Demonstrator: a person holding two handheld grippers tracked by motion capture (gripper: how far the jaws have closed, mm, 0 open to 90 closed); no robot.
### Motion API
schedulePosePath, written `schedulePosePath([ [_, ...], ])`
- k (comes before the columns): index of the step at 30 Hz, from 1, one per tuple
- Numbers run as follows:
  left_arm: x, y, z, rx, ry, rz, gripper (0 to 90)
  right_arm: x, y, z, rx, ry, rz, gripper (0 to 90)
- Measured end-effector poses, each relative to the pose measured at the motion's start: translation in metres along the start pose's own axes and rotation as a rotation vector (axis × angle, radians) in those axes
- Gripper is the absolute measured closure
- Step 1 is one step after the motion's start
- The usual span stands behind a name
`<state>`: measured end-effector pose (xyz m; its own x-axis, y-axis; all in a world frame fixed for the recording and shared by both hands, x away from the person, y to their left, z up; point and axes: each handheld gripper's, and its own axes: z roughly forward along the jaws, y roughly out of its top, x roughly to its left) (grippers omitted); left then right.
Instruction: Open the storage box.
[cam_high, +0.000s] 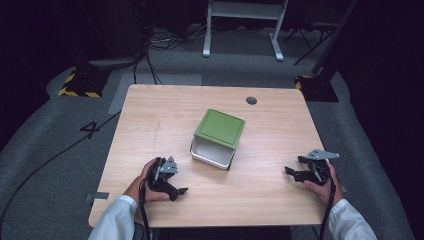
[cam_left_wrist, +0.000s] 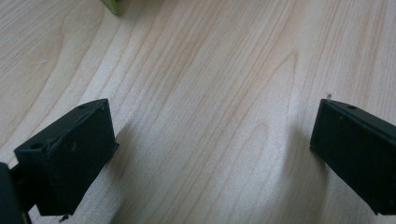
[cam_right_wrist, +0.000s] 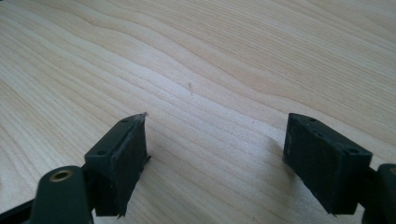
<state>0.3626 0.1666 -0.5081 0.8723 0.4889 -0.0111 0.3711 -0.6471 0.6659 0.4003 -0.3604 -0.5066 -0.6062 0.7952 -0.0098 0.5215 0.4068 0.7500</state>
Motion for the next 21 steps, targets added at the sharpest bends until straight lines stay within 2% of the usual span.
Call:
schedulePosePath([
  [3, 0.0, 0.0, 0.0, -0.001, -0.001, 0.005, 0.4, 0.0, 0.0, 0.0, -0.001, 0.002, -0.002, 21.7],
  [6, 0.0, 0.0, -0.001, 0.0, -0.022, 0.03, 0.5, 0.0, 0.0, 0.0, 0.0, 0.003, -0.003, 21.5],
  [10, -0.001, 0.001, -0.001, 0.013, -0.027, 0.033, 0.9, -0.001, 0.001, 0.002, 0.001, 0.004, -0.001, 21.3],
  [12, -0.002, 0.003, -0.002, 0.012, -0.028, 0.04, 4.9, -0.001, 0.002, 0.002, 0.001, 0.003, -0.003, 21.2],
  [15, -0.005, 0.007, -0.005, 0.006, -0.003, 0.032, 21.0, -0.001, 0.002, 0.002, 0.001, 0.001, 0.0, 21.2],
  [16, -0.006, 0.009, -0.005, 0.016, 0.0, 0.039, 13.7, -0.001, 0.002, 0.002, 0.001, 0.0, 0.0, 21.2],
  [19, -0.01, 0.015, -0.006, 0.021, -0.02, 0.055, 18.7, -0.001, 0.002, 0.002, 0.001, 0.001, 0.0, 21.1],
  [21, -0.011, 0.018, -0.007, 0.013, -0.017, 0.059, 16.2, -0.001, 0.002, 0.002, 0.002, 0.001, -0.001, 21.0],
])
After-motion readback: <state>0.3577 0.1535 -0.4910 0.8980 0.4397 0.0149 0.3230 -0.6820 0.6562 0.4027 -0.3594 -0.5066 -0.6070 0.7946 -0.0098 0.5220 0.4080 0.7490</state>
